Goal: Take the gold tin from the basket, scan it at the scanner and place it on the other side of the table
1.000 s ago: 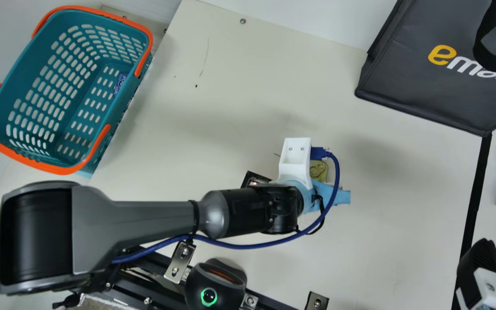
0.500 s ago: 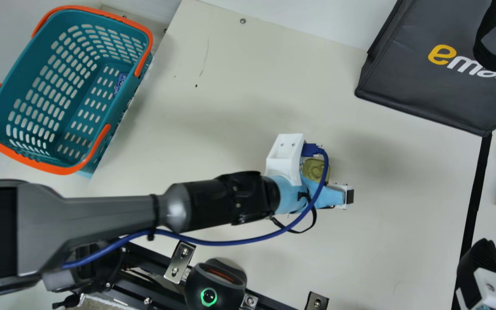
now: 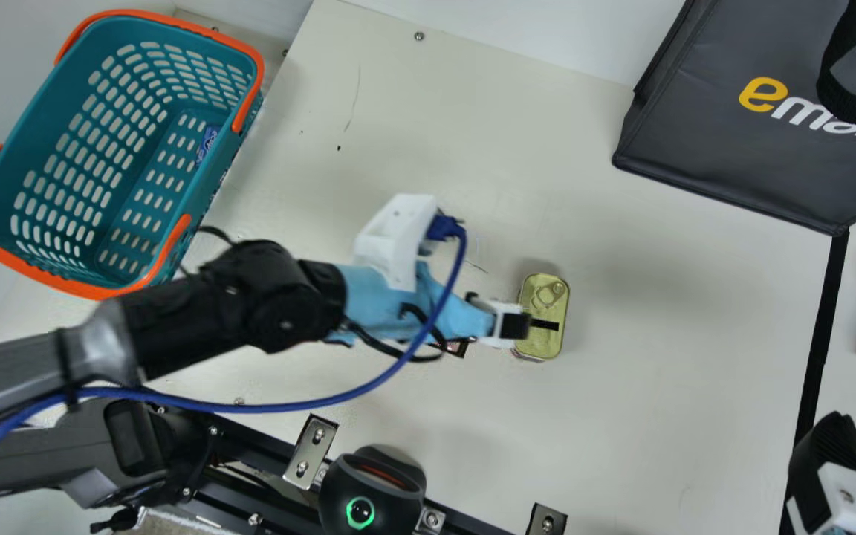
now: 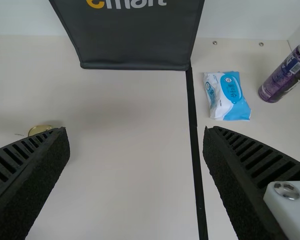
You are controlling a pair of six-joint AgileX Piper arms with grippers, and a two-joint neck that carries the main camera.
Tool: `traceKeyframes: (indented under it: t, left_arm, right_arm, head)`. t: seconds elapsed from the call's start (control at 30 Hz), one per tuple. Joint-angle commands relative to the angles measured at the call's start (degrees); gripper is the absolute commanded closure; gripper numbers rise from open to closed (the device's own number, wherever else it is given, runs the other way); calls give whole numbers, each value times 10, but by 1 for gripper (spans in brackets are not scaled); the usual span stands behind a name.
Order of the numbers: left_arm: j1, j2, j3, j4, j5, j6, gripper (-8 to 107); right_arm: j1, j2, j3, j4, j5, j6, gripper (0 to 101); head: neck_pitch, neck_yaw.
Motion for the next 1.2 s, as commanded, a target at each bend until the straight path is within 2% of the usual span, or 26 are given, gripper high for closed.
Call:
traceKeyframes:
  t: [0.0, 0.27, 0.53, 0.97, 1.17]
  left_arm:
    - [71, -35, 1, -20, 56, 145, 9]
    - [213, -103, -13, 4, 166, 256, 9]
    - [302, -155, -52, 77, 244, 303, 9]
    - [341, -204, -143, 174, 345, 275, 9]
    - [341, -206, -150, 181, 348, 272, 9]
  right_arm:
    - [0, 0, 0, 0, 0, 0, 6]
    - [0, 0, 0, 0, 0, 0, 6]
    - [0, 0, 0, 0, 0, 0, 6]
    - [0, 0, 0, 0, 0, 0, 6]
    - [0, 0, 0, 0, 1, 0, 6]
  head:
    - [-17, 2]
    - [-17, 2]
    - [-17, 2]
    - [-17, 2]
    - [-17, -11]
